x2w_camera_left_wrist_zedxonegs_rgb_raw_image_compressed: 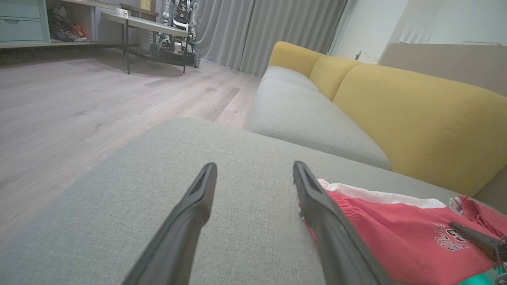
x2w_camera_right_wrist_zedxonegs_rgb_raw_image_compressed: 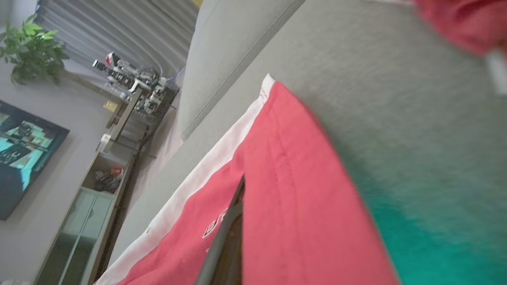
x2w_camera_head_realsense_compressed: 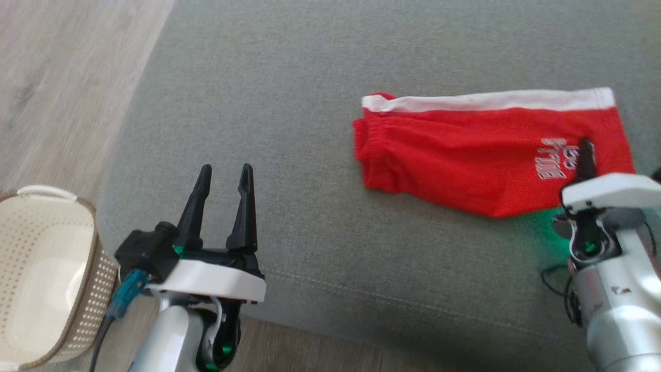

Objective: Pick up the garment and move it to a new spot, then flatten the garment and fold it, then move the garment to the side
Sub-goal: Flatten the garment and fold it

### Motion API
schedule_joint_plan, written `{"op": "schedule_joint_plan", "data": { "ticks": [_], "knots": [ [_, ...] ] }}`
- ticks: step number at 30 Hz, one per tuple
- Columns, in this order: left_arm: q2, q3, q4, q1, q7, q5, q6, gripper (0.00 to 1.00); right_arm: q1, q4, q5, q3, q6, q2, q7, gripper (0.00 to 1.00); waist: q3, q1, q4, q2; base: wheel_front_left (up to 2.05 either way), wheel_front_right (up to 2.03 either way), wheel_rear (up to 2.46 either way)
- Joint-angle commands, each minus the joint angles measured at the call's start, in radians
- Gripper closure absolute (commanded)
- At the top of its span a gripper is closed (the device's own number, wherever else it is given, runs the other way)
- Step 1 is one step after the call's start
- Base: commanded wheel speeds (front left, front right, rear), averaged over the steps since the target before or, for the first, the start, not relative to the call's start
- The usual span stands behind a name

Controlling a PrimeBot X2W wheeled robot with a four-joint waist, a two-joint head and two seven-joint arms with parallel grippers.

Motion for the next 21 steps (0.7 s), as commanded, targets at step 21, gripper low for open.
{"op": "schedule_joint_plan", "data": {
  "ticks": [21],
  "knots": [
    [0.005, 0.058, -0.042, -0.011, -0.006, 0.038, -0.01, 0.0, 0.017, -0.106, -0.251, -0.031, 0.0, 0.08, -0.079, 1.0, -0.05, 0.0, -0.03, 0.0, 0.0, 0.0, 0.0]
  ]
}}
